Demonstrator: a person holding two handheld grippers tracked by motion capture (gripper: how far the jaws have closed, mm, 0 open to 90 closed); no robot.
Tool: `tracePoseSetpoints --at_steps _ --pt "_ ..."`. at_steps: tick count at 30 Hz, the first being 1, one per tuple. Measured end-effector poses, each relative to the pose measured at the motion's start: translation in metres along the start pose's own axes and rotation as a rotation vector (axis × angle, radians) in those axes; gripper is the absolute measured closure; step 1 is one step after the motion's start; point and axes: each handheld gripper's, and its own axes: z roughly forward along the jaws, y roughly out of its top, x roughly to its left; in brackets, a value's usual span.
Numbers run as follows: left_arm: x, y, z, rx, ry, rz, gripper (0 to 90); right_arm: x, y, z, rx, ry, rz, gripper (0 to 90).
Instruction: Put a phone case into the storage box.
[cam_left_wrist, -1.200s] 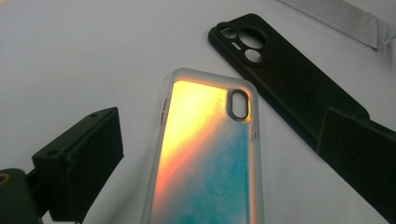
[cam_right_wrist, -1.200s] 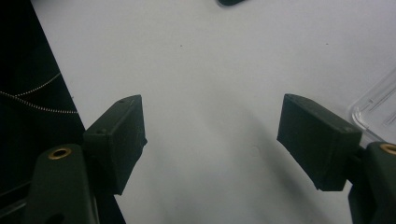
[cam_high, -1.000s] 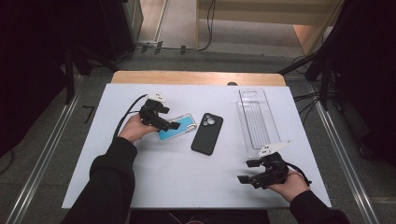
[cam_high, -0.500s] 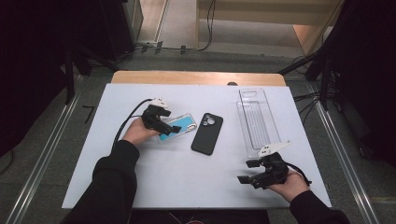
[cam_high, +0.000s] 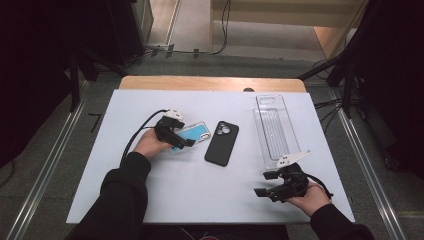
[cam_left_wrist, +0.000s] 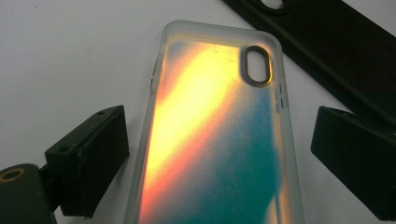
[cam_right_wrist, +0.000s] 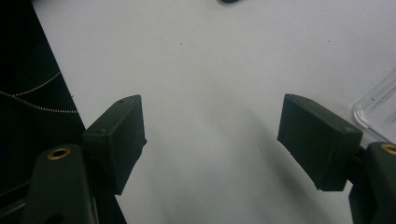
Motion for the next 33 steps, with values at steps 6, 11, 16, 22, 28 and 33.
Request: tracePoseSetpoints --at_steps 6,11,16,22,28,33 --pt "-0.008 -0.002 0.003 0.023 0.059 0.084 3.8 0.0 -0.001 -0.001 -0.001 -0.003 0.01 21.2" --pt "-0.011 -0.002 0.004 0.031 0.074 0.099 3.8 0.001 -0.001 -0.001 -0.001 -0.003 0.008 21.2" --pt "-0.011 -0.002 0.004 0.031 0.08 0.102 4.0 0.0 -0.001 -0.001 -0.001 -0.004 0.007 21.1" --pt "-0.012 -0.003 0.003 0.021 0.097 0.087 7.4 0.001 -0.001 0.0 0.002 -0.005 0.004 21.2" --pt "-0.012 -0.005 0.0 0.002 0.111 0.063 16.4 0.001 -0.001 0.0 0.007 -0.004 0.004 21.2" --pt "-0.013 -0.005 0.0 0.002 0.113 0.06 16.8 0.001 -0.001 0.0 0.005 -0.005 0.003 21.2"
